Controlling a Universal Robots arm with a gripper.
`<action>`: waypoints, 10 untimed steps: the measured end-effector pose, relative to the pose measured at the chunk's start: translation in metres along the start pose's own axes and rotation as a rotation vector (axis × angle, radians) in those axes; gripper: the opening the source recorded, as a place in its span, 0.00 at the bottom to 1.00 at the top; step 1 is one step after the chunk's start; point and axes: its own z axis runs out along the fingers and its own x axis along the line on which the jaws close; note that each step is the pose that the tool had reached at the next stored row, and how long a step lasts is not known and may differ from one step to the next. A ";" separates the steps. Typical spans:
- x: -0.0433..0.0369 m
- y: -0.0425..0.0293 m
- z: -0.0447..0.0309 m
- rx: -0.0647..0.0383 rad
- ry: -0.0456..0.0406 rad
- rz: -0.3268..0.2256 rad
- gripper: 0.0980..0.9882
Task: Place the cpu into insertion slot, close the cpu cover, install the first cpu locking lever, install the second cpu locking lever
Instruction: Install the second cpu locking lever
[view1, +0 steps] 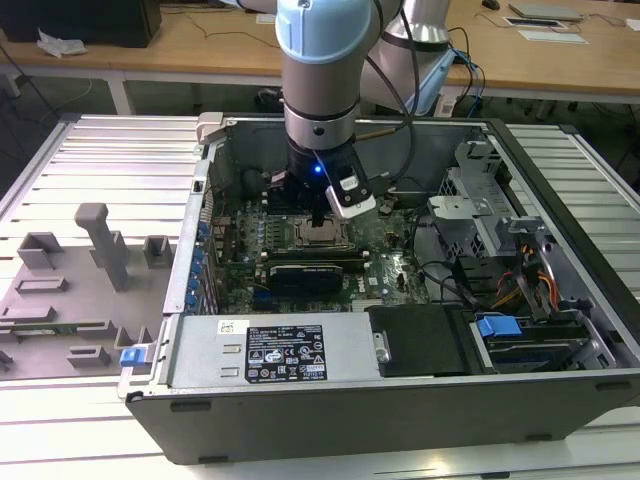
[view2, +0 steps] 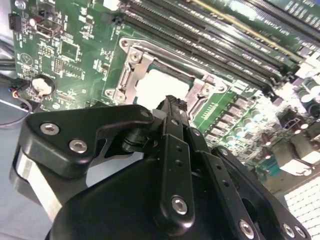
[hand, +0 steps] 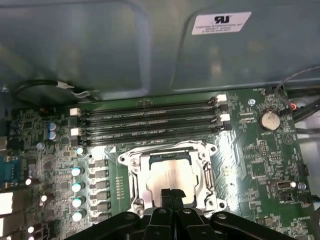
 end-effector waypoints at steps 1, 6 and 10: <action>-0.0007 0.0026 0.0006 0.003 -0.0004 0.000 0.01; -0.0008 0.0044 -0.0025 0.005 -0.0006 0.000 0.01; -0.0009 0.0046 -0.0034 0.006 -0.0005 0.000 0.01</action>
